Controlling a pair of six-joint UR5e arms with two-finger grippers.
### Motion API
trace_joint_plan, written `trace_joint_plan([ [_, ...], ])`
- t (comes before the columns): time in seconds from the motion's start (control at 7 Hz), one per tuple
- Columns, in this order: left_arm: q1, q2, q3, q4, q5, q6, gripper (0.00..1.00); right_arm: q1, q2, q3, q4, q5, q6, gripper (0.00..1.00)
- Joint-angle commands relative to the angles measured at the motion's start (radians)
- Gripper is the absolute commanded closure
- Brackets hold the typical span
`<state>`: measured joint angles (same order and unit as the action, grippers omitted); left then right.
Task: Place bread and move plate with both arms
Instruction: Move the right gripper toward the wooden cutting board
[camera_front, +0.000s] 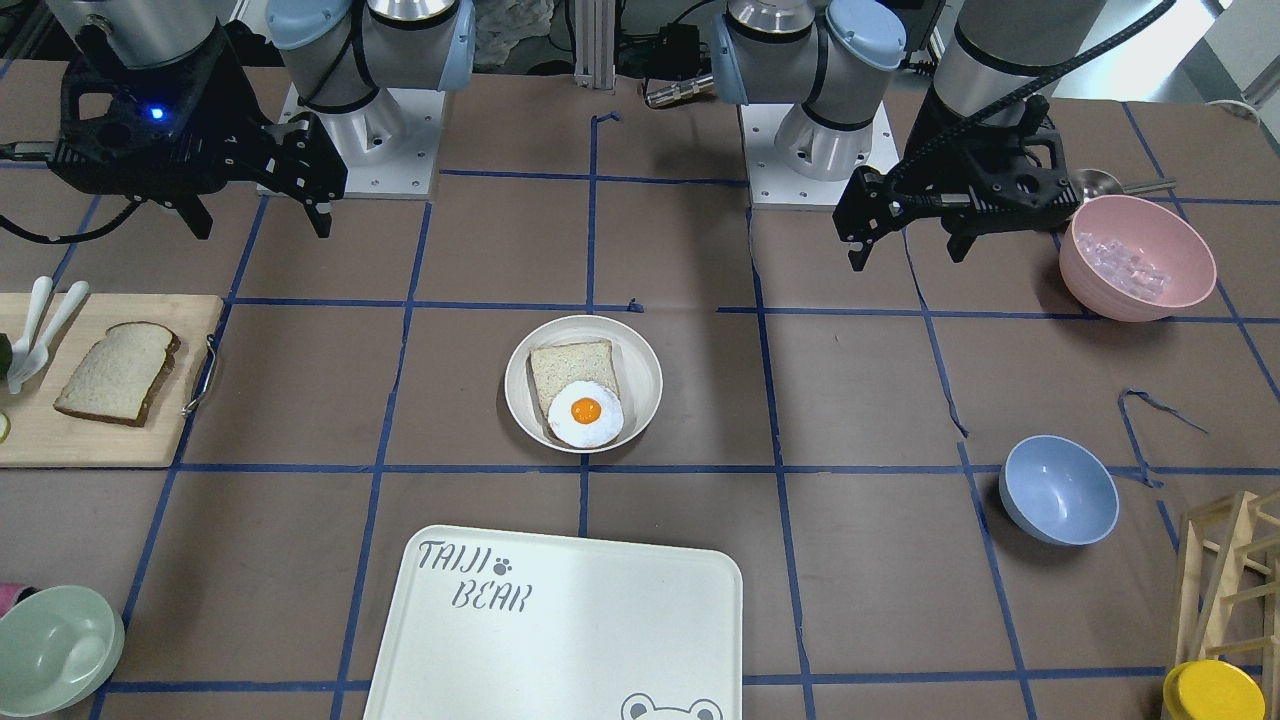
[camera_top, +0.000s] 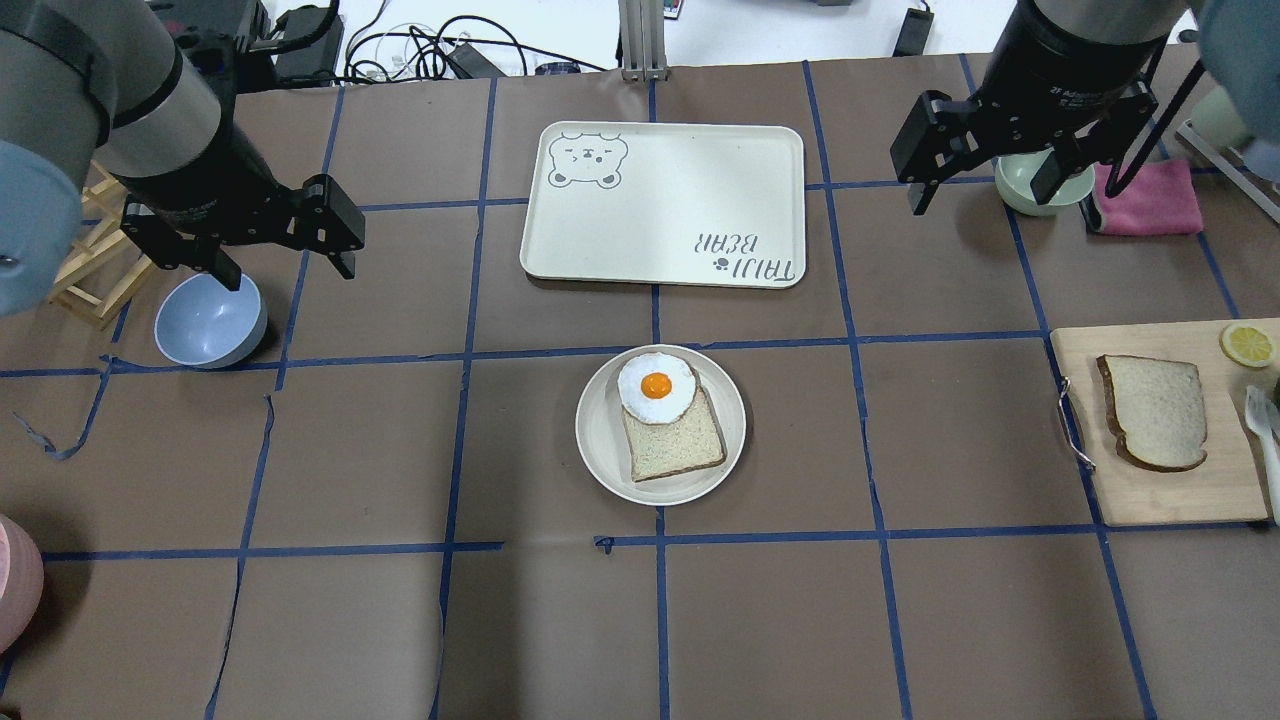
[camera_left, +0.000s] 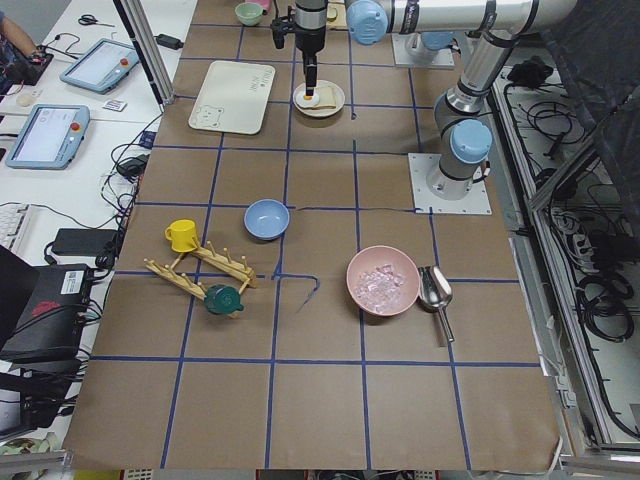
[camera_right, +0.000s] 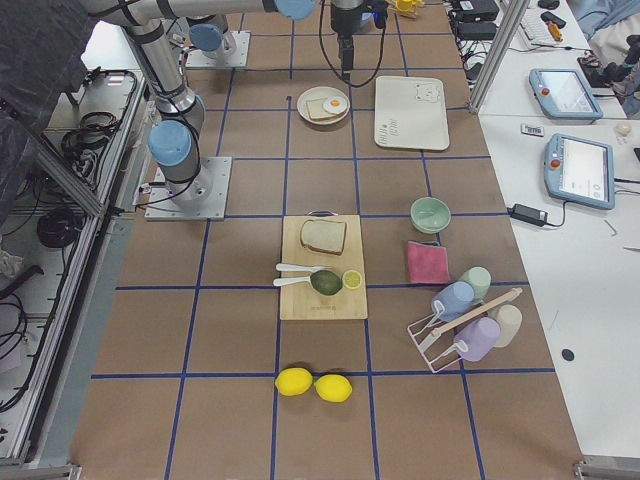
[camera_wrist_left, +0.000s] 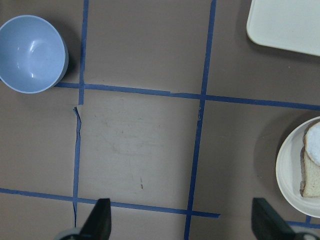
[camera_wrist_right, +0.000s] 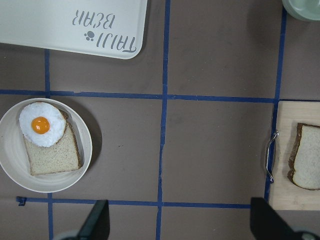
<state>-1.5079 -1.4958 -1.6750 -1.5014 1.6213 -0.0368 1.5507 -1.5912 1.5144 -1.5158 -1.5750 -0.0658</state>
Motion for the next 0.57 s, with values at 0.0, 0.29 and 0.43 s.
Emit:
trace_joint_plan([
  [0.0, 0.000, 0.000, 0.000, 0.000, 0.000, 0.000, 0.00, -0.001, 0.011, 0.006, -0.001, 0.000, 0.000, 0.00],
  [0.29, 0.000, 0.002, 0.000, 0.000, 0.002, 0.000, 0.00, -0.001, 0.011, 0.007, 0.009, -0.005, 0.001, 0.00],
  [0.43, 0.000, 0.003, 0.000, 0.000, -0.001, 0.000, 0.00, -0.003, 0.014, 0.013, 0.011, -0.014, -0.006, 0.00],
])
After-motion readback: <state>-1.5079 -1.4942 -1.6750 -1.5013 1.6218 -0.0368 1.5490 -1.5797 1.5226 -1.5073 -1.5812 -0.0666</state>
